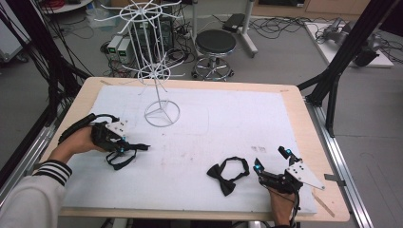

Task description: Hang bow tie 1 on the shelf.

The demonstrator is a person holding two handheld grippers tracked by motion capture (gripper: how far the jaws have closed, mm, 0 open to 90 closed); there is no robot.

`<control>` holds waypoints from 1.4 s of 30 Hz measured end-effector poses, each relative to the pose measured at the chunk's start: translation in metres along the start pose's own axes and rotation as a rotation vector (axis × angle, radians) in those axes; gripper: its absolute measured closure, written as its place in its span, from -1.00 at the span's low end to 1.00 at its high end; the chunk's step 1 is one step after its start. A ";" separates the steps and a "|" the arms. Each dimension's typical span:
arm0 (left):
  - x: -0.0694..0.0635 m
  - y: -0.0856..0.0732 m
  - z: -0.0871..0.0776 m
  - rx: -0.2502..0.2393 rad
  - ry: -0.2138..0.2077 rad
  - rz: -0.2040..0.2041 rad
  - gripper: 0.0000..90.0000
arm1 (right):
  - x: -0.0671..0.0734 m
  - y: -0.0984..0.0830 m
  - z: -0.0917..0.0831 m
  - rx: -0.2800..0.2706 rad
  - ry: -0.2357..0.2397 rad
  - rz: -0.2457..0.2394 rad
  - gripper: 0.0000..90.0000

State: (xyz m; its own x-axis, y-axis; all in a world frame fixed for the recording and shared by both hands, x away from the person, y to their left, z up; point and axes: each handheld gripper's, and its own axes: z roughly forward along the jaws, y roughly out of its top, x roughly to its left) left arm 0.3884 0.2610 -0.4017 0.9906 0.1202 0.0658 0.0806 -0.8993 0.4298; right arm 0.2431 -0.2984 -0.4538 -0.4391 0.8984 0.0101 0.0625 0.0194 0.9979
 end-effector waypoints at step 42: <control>-0.020 0.011 -0.056 -0.333 0.186 -0.205 0.66 | 0.000 0.000 0.001 0.003 0.000 -0.007 -0.93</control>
State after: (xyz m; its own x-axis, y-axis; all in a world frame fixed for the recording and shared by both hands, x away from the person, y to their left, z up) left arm 0.3635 0.2723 -0.3478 0.9185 0.3834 0.0966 0.2034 -0.6678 0.7160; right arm 0.2441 -0.2980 -0.4536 -0.4395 0.8982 0.0032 0.0625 0.0270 0.9977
